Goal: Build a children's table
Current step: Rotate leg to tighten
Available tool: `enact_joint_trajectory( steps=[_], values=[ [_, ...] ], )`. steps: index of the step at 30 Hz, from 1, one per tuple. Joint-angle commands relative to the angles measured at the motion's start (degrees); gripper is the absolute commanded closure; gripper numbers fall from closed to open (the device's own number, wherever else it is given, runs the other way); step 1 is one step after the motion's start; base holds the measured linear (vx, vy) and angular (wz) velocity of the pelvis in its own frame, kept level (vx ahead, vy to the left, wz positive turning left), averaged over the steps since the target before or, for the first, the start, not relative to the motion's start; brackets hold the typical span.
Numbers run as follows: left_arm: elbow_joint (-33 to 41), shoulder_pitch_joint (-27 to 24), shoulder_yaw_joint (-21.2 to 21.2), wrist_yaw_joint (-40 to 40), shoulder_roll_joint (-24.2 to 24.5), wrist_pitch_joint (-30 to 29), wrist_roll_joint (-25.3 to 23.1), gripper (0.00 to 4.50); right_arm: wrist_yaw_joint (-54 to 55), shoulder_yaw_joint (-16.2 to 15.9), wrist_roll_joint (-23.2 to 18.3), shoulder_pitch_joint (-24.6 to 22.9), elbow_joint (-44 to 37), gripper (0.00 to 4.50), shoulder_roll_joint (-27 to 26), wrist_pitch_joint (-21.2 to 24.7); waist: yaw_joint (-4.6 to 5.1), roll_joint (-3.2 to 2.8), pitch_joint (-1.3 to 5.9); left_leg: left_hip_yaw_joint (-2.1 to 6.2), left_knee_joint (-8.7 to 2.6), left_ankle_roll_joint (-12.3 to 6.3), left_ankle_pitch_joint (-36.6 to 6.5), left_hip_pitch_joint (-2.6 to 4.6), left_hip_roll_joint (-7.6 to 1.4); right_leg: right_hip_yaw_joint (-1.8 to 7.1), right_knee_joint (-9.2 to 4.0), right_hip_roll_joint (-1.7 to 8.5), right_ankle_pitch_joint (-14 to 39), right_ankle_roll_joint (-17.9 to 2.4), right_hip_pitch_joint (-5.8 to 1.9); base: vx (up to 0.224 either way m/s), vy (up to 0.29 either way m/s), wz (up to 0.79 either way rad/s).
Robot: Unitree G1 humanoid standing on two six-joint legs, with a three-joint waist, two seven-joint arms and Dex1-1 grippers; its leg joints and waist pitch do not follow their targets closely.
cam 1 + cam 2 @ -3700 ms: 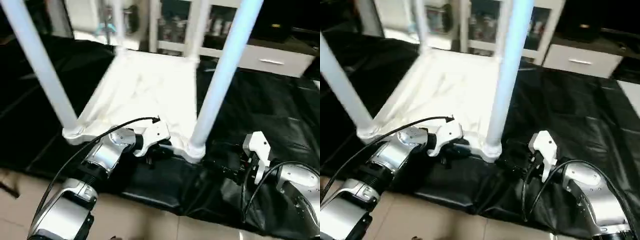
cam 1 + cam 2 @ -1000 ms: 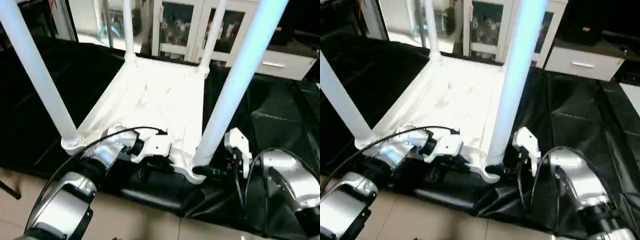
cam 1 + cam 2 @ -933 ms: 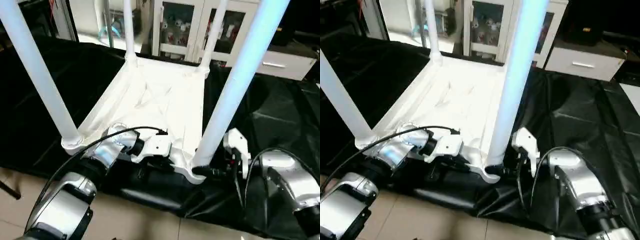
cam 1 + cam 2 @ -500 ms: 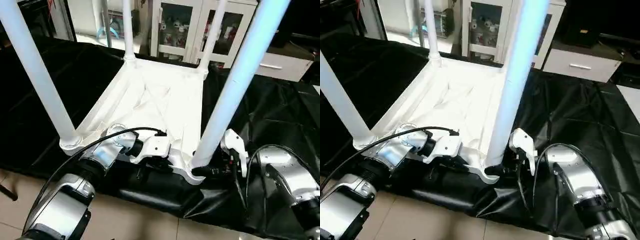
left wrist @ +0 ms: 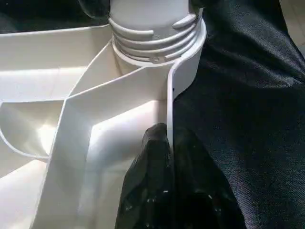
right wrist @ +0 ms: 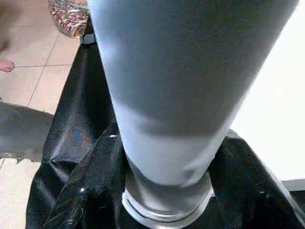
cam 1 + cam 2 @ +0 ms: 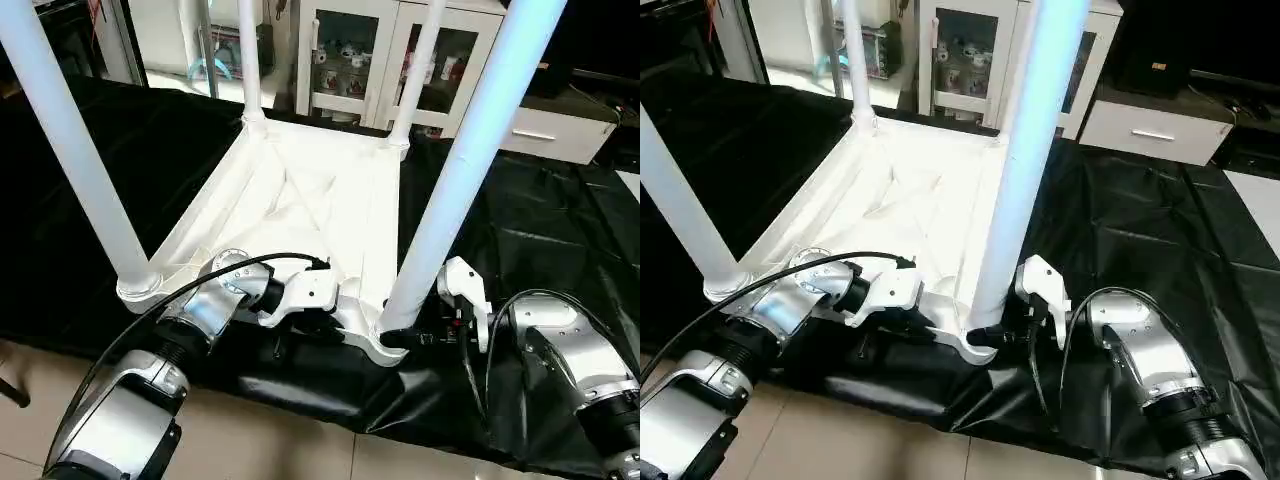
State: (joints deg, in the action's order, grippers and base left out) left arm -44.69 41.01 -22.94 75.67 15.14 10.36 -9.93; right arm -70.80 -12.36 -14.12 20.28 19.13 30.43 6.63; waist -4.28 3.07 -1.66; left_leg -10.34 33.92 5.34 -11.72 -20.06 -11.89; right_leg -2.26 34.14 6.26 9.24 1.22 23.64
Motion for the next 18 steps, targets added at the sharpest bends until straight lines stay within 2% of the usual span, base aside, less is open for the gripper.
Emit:
enact_joint_trajectory(
  steps=[1,18],
  values=[
    [-0.50,-1.68,0.25,-0.71,-1.55,-0.18,1.74,4.50,1.49,-0.14,1.84,-0.51,1.74,2.43,0.40,0.60,0.18,0.78,2.62,-0.09,-4.59,-3.50,-15.03,-0.32,-1.08,1.11,-4.10,1.36,17.98,-11.20,-2.38,0.000,0.000,0.00],
    [-0.50,-1.68,0.25,-0.71,-1.55,-0.18,1.74,4.50,1.49,-0.14,1.84,-0.51,1.74,2.43,0.40,0.60,0.71,0.78,2.41,0.05,-4.83,-3.23,-17.25,-0.40,-1.12,1.12,-4.50,1.42,20.74,-10.56,-2.13,0.000,0.000,0.00]
  ],
)
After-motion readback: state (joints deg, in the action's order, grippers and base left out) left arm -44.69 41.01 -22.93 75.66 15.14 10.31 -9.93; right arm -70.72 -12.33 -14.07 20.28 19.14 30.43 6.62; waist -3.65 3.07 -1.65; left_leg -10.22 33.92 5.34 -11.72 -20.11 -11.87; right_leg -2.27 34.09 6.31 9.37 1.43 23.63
